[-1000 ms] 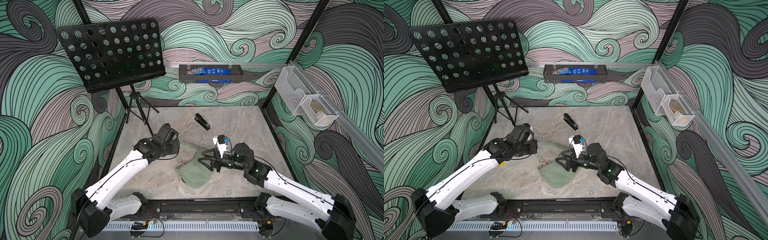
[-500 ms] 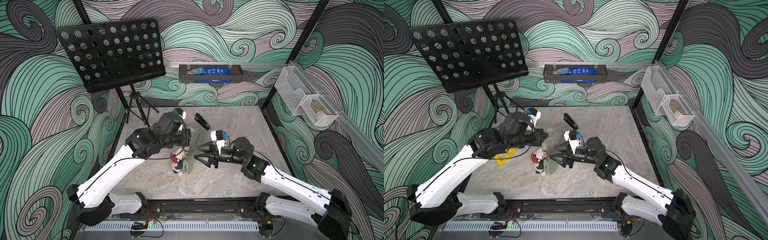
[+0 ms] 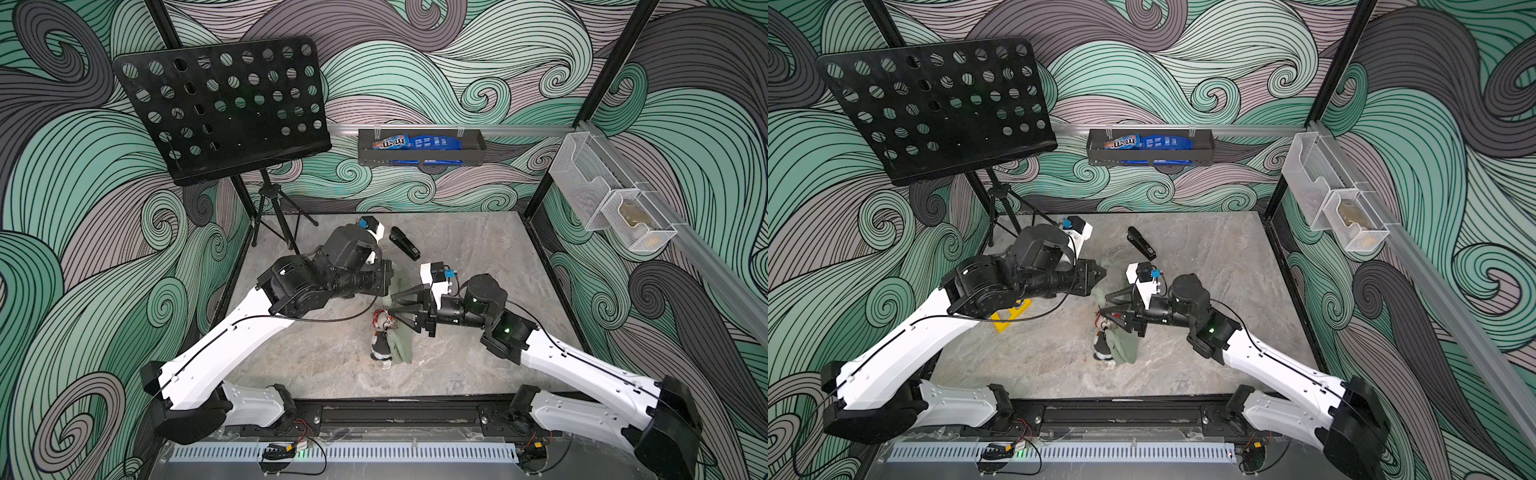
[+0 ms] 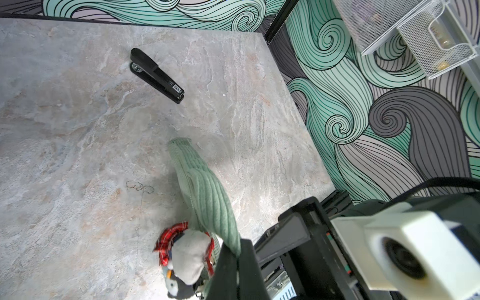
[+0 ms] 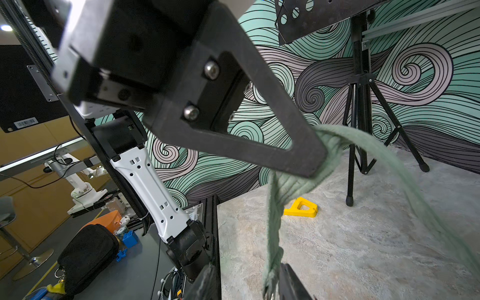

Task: Remove the decoration from the bag
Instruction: Pick up the bag from the center of the board.

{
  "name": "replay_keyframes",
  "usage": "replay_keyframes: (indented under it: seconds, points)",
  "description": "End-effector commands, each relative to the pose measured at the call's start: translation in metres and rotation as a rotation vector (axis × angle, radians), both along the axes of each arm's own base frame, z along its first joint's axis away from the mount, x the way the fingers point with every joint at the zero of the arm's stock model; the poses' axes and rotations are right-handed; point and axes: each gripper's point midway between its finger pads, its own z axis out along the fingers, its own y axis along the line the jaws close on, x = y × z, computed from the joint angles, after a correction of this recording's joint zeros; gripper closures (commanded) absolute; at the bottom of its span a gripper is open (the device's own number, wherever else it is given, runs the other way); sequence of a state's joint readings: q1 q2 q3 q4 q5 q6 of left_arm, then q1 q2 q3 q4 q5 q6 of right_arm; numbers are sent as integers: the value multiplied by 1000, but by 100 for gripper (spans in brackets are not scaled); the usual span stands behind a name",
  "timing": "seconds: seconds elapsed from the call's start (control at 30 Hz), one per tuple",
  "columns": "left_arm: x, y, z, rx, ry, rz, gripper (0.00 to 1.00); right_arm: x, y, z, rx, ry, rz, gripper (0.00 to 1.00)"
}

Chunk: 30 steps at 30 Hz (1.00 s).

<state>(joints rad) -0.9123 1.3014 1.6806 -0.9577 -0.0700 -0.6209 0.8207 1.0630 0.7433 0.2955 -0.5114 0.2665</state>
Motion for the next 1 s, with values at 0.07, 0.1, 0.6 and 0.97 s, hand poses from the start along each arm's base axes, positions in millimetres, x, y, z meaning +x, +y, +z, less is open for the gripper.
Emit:
replay_keyframes:
  seconds: [0.07,0.1,0.6,0.97]
  points:
    - [0,-10,32,-80,-61,-12,100,-5,-1,4,8,-27,12,62]
    - [-1,-10,33,-81,-63,-14,100,-5,-1,5,8,-29,11,67]
    - [-9,-14,50,-159,-154,-80,65,-19,-12,33,84,-25,32,100]
    - [-66,-12,42,-351,-454,-408,51,-42,-39,84,196,-26,150,100]
